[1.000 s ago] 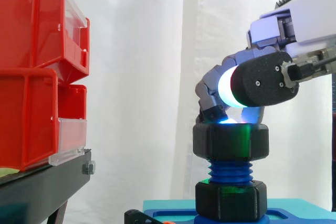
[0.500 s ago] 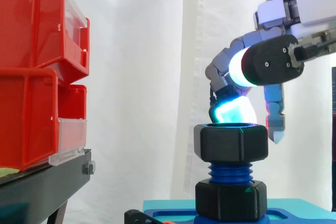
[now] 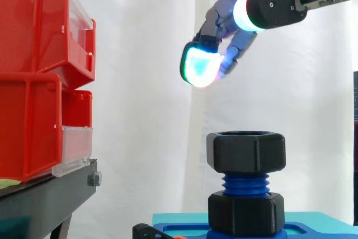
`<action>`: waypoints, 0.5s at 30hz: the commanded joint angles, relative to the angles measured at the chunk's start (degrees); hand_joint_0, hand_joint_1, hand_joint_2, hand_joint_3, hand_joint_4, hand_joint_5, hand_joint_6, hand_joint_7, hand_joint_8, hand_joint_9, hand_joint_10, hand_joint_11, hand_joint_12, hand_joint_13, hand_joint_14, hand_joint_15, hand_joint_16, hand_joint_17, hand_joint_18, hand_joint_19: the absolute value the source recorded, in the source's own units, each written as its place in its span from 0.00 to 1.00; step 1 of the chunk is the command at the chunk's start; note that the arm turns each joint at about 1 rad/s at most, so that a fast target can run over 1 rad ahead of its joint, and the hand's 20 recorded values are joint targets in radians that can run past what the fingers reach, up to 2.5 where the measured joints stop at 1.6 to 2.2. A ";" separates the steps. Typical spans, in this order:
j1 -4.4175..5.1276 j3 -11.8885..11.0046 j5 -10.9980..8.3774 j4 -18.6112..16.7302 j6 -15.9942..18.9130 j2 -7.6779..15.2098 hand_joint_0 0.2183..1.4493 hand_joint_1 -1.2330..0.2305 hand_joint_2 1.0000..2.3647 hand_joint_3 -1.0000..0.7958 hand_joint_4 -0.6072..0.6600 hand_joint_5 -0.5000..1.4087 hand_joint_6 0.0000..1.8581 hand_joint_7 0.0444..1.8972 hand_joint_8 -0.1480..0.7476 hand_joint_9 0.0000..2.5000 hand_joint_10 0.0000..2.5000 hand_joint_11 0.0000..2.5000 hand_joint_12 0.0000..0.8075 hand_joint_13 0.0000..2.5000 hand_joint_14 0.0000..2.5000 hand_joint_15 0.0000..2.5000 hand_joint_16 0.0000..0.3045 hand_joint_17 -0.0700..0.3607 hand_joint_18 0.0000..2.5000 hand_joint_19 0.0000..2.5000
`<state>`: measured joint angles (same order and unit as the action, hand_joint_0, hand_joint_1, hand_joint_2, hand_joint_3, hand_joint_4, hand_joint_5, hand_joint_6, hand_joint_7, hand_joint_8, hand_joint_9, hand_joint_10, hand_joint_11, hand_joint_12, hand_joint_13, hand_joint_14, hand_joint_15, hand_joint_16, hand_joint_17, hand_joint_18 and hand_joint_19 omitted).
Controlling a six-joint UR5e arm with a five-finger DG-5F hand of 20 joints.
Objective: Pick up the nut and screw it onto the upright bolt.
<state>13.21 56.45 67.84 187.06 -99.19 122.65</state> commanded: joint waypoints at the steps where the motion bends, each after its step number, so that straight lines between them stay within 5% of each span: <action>1: 0.33 -0.03 0.80 -1.26 -0.04 0.31 0.19 0.77 0.00 0.28 0.60 0.19 0.27 0.33 0.43 0.25 0.00 0.00 0.38 0.08 0.00 0.00 0.13 0.37 0.00 0.00; 3: 0.86 0.50 0.80 -3.46 0.22 0.75 0.19 0.78 0.00 0.28 0.60 0.19 0.27 0.32 0.42 0.23 0.00 0.00 0.39 0.06 0.00 0.00 0.14 0.38 0.00 0.00; 9: 2.26 6.92 1.24 -12.42 4.09 0.75 0.18 0.80 0.00 0.28 0.57 0.17 0.27 0.28 0.40 0.15 0.00 0.00 0.40 0.01 0.00 0.00 0.15 0.40 0.00 0.00; 15: 3.40 8.41 1.15 -13.92 4.79 0.75 0.18 0.85 0.00 0.28 0.55 0.15 0.27 0.27 0.38 0.06 0.00 0.00 0.43 0.00 0.00 0.00 0.16 0.42 0.00 0.00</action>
<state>16.00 64.30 69.03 173.74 -94.76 123.38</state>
